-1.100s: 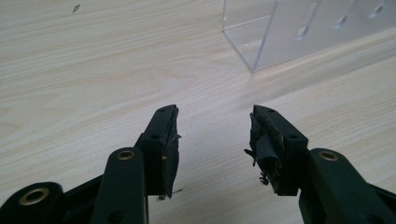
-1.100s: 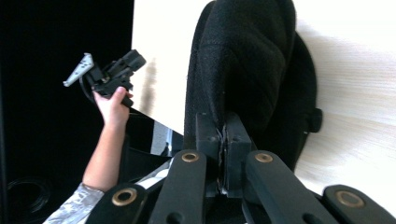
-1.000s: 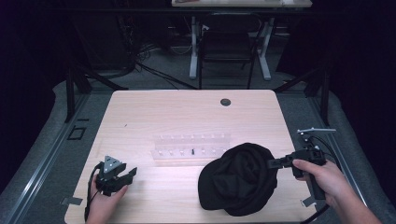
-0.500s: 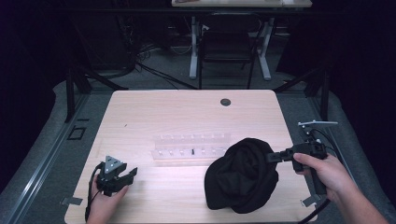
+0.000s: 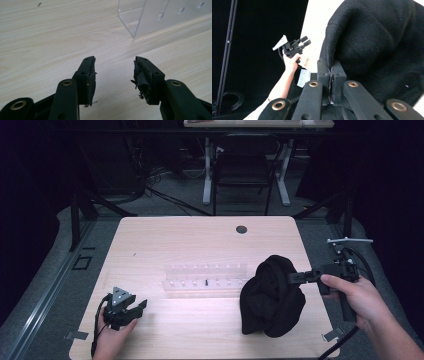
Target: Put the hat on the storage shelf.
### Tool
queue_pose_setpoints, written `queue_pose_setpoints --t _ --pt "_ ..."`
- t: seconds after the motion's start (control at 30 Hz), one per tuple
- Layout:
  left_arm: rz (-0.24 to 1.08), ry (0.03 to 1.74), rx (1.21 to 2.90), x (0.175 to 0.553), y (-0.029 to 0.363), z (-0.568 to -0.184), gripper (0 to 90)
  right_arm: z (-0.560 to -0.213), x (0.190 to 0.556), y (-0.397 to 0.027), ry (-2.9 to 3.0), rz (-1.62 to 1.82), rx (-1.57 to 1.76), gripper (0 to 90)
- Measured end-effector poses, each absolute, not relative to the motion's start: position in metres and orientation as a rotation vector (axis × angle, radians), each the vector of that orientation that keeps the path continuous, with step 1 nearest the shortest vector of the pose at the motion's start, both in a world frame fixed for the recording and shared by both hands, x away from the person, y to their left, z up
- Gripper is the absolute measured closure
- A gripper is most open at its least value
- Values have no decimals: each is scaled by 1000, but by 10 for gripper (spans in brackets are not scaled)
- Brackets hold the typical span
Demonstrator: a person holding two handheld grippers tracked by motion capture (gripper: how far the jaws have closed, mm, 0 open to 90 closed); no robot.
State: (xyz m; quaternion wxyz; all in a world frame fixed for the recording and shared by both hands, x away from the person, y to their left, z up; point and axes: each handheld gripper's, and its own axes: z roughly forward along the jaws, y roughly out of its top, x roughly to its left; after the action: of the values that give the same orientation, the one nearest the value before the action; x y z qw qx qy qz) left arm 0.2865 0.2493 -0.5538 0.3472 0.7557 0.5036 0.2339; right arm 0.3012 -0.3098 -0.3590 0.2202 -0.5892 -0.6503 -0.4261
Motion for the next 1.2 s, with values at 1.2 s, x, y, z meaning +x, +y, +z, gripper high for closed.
queue_pose_setpoints --t 1.2 --pt "584 1285 1976 288 245 -556 478 -308 339 -288 -1795 -1408 -1549 883"
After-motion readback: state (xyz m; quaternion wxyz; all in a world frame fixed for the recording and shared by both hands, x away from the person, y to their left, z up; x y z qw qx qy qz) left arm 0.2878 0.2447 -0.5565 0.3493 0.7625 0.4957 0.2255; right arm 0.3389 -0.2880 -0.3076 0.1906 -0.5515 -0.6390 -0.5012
